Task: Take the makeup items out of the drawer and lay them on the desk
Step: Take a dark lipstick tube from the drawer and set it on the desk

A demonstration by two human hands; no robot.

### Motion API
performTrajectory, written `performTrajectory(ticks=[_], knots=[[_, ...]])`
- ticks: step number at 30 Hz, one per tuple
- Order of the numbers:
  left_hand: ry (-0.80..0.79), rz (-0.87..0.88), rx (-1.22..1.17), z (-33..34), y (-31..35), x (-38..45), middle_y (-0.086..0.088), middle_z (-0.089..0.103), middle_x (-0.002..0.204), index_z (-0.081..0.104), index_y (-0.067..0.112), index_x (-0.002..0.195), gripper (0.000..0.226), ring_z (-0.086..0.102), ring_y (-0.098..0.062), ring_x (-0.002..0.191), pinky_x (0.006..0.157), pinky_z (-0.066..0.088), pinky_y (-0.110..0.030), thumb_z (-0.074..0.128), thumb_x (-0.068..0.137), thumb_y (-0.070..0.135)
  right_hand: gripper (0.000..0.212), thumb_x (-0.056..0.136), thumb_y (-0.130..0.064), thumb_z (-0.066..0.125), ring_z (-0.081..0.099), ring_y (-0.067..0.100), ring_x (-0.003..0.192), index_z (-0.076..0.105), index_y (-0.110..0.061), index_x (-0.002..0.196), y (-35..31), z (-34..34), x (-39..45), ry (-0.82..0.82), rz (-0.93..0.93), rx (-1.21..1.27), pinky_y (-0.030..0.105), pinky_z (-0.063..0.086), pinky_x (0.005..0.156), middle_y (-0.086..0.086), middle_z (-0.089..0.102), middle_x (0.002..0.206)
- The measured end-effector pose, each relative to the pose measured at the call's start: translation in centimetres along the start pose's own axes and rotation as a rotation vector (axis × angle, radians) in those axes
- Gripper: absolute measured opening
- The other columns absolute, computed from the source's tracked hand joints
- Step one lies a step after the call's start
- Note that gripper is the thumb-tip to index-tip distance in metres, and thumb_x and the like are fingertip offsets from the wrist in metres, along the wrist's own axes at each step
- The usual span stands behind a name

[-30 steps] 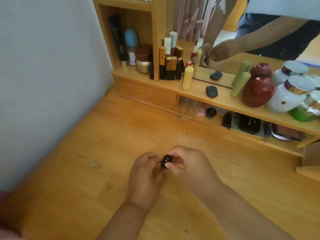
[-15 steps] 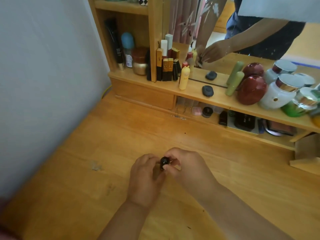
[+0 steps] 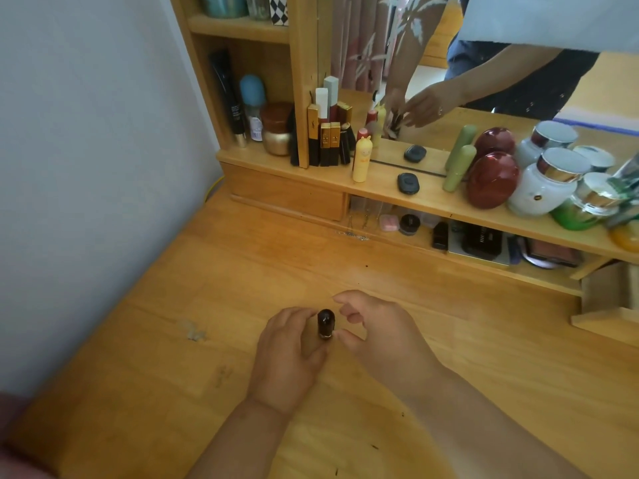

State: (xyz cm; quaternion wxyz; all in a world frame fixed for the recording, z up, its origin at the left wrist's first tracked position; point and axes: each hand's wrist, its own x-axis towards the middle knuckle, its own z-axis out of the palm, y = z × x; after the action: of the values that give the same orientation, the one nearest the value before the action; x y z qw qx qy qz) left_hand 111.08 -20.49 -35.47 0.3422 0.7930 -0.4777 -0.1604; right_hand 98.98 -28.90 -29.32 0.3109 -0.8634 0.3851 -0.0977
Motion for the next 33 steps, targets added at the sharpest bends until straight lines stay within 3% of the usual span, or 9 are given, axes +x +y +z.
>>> performTrajectory(ticks=[6,11,13,16,20,24,33], knots=[[0.023,0.030,-0.010,-1.6,2.6,-0.3,0.018,0.035,0.127,0.037,0.028,0.134,0.071,0.028,0.005,0.120,0.103,0.023,-0.016,0.074,0.073,0.025,0.048,0.084,-0.024,0.065,0.058,0.007,0.106,0.049,-0.025,0.128,1.7,-2.8,-1.5,0.011,0.044,-0.042,0.021,0.044,0.090,-0.005,0.064,0.116],[0.015,0.196,0.150,-0.9,7.0,0.6,0.000,0.044,0.137,0.040,0.021,0.134,0.078,0.036,-0.017,0.130,0.112,0.029,-0.036,0.078,0.066,0.026,0.048,0.085,-0.027,0.062,0.055,0.008,0.112,0.046,-0.028,0.130,4.0,-6.2,-3.4,0.047,0.102,-0.100,0.021,0.040,0.091,-0.007,0.061,0.122],[-0.033,0.261,0.263,0.1,9.1,0.6,-0.002,0.039,0.144,0.033,0.024,0.139,0.081,0.029,-0.018,0.135,0.116,0.018,-0.036,0.074,0.070,0.031,0.049,0.086,-0.028,0.060,0.052,0.011,0.116,0.043,-0.029,0.133,5.2,-7.7,-4.5,0.055,0.124,-0.143,0.025,0.040,0.095,-0.007,0.057,0.128],[-0.145,0.320,0.388,2.1,11.9,0.2,0.004,0.013,0.155,0.010,0.027,0.145,0.077,0.003,-0.013,0.144,0.118,-0.005,-0.033,0.058,0.085,0.038,0.051,0.087,-0.029,0.058,0.049,0.012,0.120,0.039,-0.032,0.135,7.5,-9.8,-6.4,0.066,0.170,-0.222,0.027,0.040,0.098,-0.009,0.051,0.135],[-0.216,0.366,0.436,5.2,15.6,-0.3,0.003,0.009,0.156,0.009,0.025,0.145,0.074,0.000,-0.014,0.144,0.116,-0.010,-0.034,0.054,0.088,0.037,0.050,0.089,-0.030,0.056,0.051,0.014,0.117,0.037,-0.033,0.135,11.5,-13.1,-9.5,0.052,0.261,-0.238,0.027,0.042,0.093,-0.008,0.052,0.133],[-0.244,0.431,0.418,9.2,19.2,-0.2,-0.002,0.021,0.153,0.022,0.022,0.143,0.072,0.012,-0.019,0.143,0.113,-0.007,-0.033,0.062,0.083,0.034,0.050,0.090,-0.032,0.054,0.049,0.013,0.120,0.036,-0.031,0.137,15.9,-16.4,-12.5,0.070,0.332,-0.238,0.029,0.042,0.096,-0.007,0.049,0.136],[-0.284,0.571,0.440,17.2,27.5,0.2,-0.008,0.041,0.144,0.039,0.020,0.135,0.072,0.036,-0.025,0.135,0.113,0.021,-0.043,0.073,0.073,0.030,0.049,0.089,-0.035,0.055,0.049,0.012,0.119,0.038,-0.032,0.135,24.1,-23.5,-17.3,0.193,0.434,-0.263,0.029,0.043,0.094,-0.009,0.051,0.133]])
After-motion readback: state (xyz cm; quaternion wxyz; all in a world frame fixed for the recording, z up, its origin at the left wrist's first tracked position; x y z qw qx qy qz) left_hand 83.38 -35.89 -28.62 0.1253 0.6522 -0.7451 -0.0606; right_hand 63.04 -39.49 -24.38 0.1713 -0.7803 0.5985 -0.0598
